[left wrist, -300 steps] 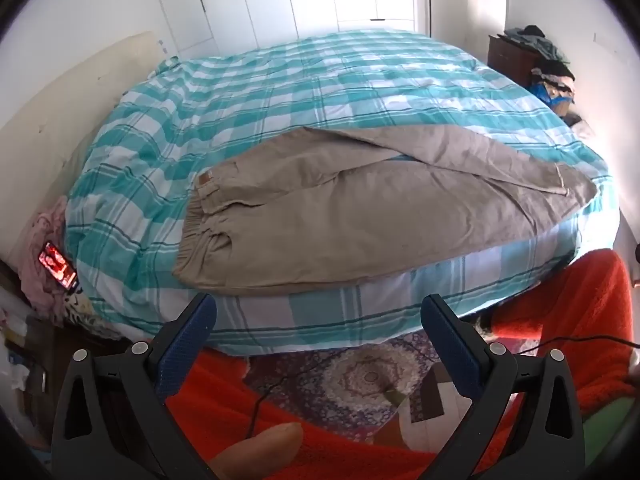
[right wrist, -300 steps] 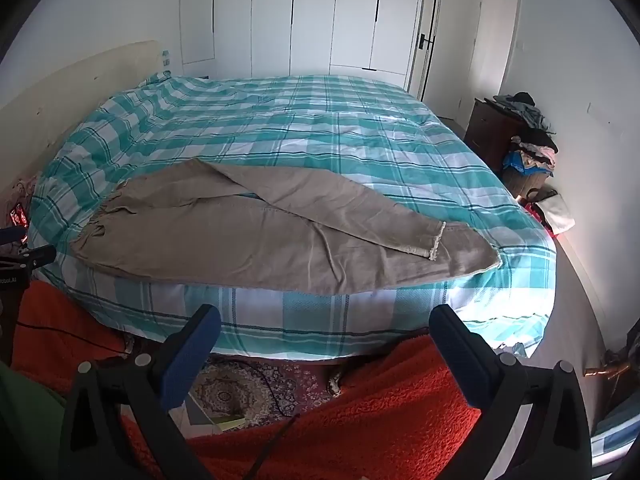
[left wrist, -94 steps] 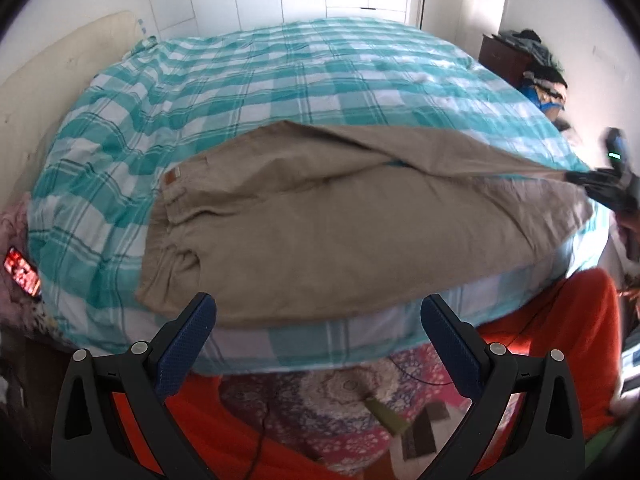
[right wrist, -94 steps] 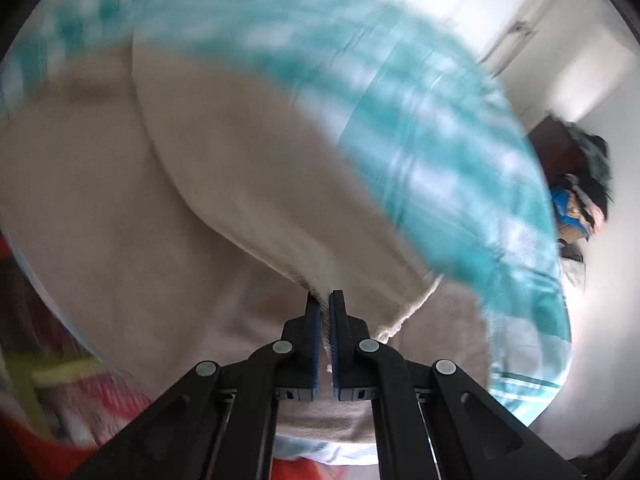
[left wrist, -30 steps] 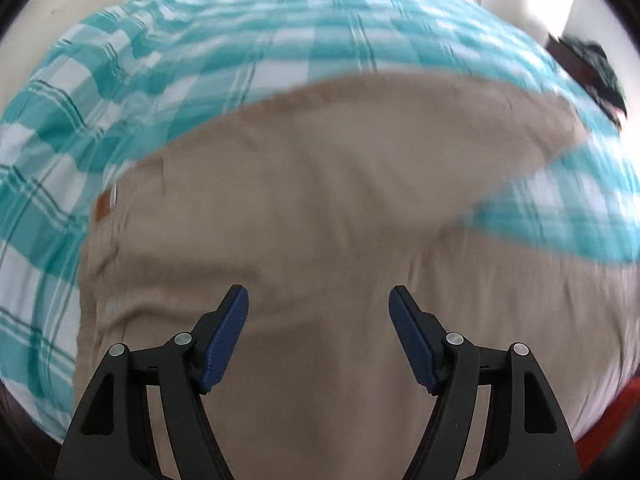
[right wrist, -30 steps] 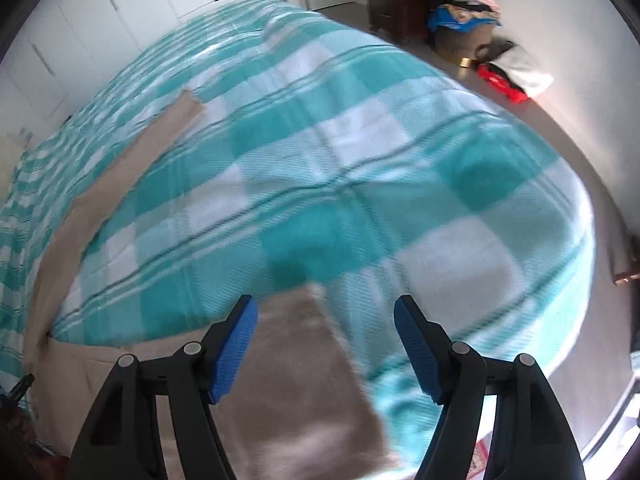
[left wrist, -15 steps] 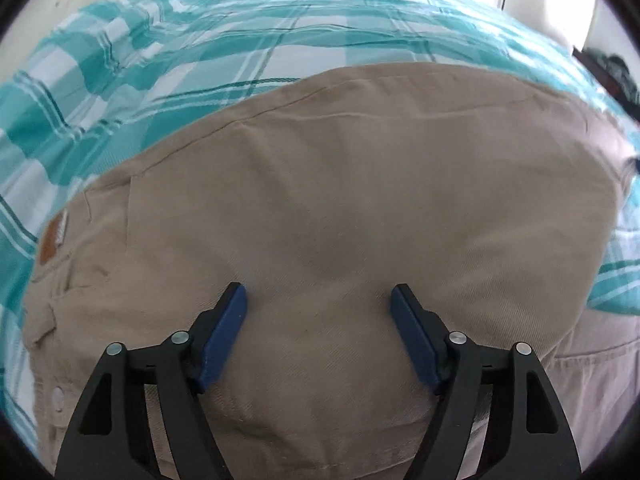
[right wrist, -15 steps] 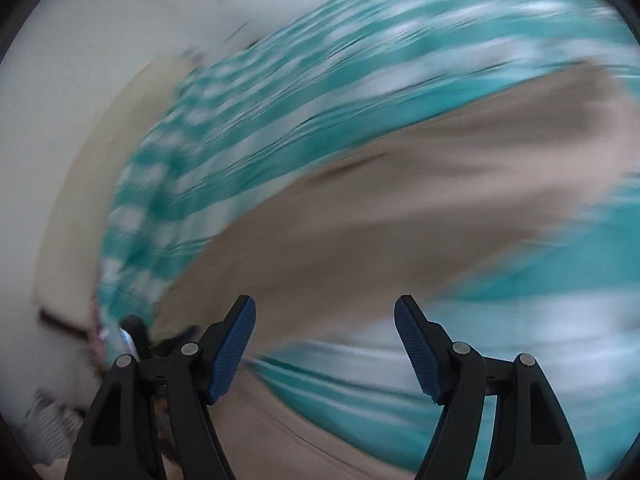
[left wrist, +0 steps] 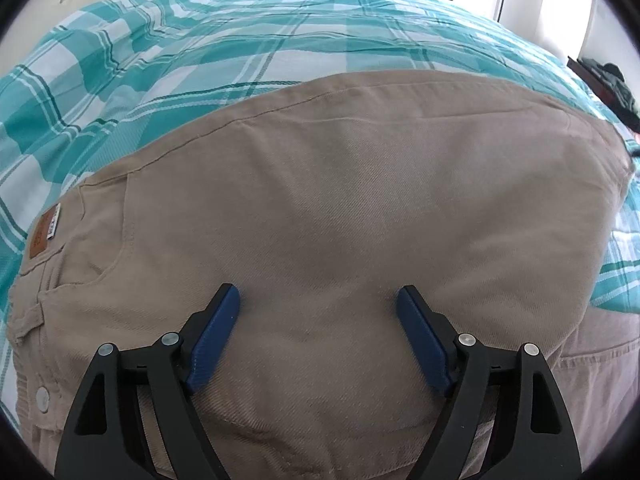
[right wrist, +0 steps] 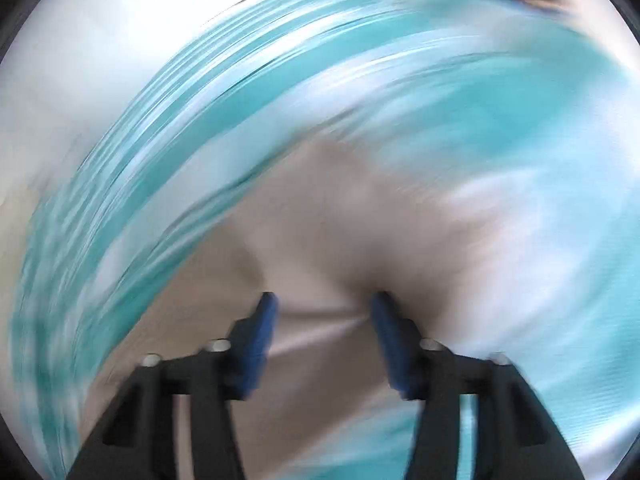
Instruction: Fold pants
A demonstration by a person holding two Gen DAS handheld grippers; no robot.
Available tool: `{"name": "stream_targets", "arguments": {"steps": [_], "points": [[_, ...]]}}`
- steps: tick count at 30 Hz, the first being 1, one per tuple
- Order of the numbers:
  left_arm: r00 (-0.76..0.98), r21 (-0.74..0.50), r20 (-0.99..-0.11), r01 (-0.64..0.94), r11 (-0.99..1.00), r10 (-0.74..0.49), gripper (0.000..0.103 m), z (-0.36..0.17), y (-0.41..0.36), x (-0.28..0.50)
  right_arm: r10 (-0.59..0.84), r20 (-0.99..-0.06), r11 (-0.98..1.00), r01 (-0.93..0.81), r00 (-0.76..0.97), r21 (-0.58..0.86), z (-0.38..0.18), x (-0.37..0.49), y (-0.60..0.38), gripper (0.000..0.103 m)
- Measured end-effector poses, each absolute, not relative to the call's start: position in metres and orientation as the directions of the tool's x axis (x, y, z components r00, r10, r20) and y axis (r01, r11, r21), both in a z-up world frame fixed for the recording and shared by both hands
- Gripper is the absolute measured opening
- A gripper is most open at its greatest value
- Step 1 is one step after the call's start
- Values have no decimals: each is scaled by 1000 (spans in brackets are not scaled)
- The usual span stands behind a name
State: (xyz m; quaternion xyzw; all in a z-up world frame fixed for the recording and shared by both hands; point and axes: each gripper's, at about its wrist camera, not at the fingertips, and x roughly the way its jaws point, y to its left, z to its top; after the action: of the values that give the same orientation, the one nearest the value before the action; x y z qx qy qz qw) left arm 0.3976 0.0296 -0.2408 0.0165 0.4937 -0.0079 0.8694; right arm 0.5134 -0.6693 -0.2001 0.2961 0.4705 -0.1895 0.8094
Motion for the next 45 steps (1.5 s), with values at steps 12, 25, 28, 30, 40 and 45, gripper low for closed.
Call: {"name": "stream_targets", "arguments": {"steps": [12,25,28,30,40,45], "points": [[433,99,-899,349,932,-66,92,-202,-74,263,366,-758,842,154,541,517,-134,248,-566,96],[472,8,-881,54,998,-18,92,-167,46,181,153,-849,855,363,506,370,-144,64,-537,95],[511,2,-860,-29,1000,16,93,-173,58,193,79,-827,920,278,557,275,-123,65,-496,95],[493,39,-867,-79,996,73,93,-191,66,197,68,-793,942,224,606,252,-113,78,-467,95],[520,72,-851,-32,997,78,101,-218,61,188,13,-812,992,95,584,84,-188,108,-370,101],[523,83,-848,-30,996,86,102,-220,63,192,61,-831,987,91,554,133,-199,119,-374,103]]}}
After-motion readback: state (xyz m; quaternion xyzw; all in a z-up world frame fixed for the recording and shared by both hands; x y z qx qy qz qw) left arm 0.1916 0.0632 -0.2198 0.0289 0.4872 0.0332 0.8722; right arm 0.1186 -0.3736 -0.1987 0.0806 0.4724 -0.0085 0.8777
